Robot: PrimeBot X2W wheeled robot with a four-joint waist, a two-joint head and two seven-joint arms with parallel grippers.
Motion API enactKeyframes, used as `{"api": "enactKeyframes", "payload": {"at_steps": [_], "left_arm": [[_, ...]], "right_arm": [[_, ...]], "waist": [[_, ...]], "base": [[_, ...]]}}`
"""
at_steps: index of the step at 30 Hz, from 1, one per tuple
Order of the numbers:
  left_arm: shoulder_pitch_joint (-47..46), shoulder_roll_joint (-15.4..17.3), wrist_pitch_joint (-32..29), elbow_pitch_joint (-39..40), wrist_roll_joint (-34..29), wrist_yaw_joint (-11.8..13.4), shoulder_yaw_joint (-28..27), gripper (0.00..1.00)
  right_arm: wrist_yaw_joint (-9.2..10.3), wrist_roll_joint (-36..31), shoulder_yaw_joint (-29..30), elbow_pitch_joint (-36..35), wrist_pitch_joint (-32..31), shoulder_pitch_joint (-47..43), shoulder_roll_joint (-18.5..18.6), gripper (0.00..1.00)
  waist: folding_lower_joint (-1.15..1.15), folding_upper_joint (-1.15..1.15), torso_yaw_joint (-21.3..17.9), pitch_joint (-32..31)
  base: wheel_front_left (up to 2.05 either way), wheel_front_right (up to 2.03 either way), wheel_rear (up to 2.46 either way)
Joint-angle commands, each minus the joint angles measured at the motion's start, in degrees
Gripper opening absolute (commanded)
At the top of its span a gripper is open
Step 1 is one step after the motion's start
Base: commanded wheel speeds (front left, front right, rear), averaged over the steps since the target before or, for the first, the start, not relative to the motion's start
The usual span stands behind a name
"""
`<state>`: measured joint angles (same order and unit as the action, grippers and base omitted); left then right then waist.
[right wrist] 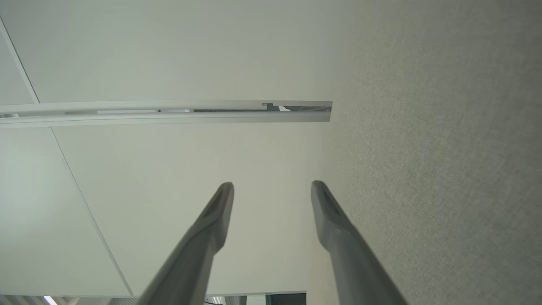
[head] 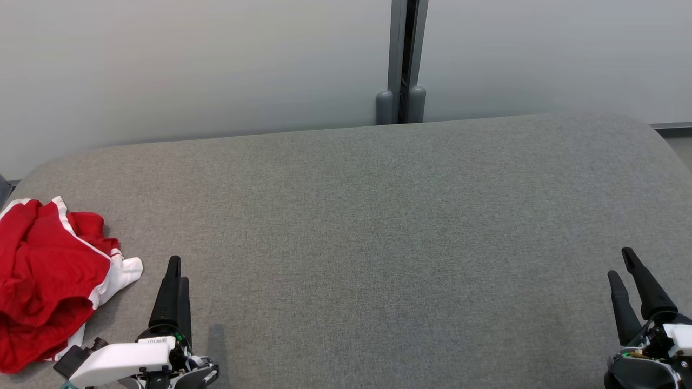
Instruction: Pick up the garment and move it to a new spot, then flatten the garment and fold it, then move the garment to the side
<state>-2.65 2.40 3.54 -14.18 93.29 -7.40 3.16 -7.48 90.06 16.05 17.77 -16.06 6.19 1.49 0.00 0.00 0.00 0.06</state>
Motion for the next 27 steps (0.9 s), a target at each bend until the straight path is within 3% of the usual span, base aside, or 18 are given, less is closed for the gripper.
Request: {"api": "enactKeyframes", "payload": {"at_steps": [1,11,27], "left_arm": [[-2.1,0.23,0.18,1.05,-0.37,-0.02,0.1,1.0],[-4.25,1.28,1.85,1.37,-5.18,-0.03,1.01,1.0],[-5.93,2.78,4.0,5.64,-28.11,1.5,1.05,1.0]], "right_arm": [[-0.01,-0.79,-0.3,-1.47,0.75,1.47,0.75,1.0],[-0.01,-6.95,-2.72,-3.36,4.87,2.08,2.06,1.0],[-0.01,-30.57,-6.26,-9.49,10.85,3.36,4.5,1.0]], "waist": [[0.0,0.0,0.0,0.02],[0.0,0.0,0.0,0.09],[0.0,0.0,0.0,0.02]], "base": [[0.0,0.0,0.0],[0.0,0.0,0.0],[0.0,0.0,0.0]]}}
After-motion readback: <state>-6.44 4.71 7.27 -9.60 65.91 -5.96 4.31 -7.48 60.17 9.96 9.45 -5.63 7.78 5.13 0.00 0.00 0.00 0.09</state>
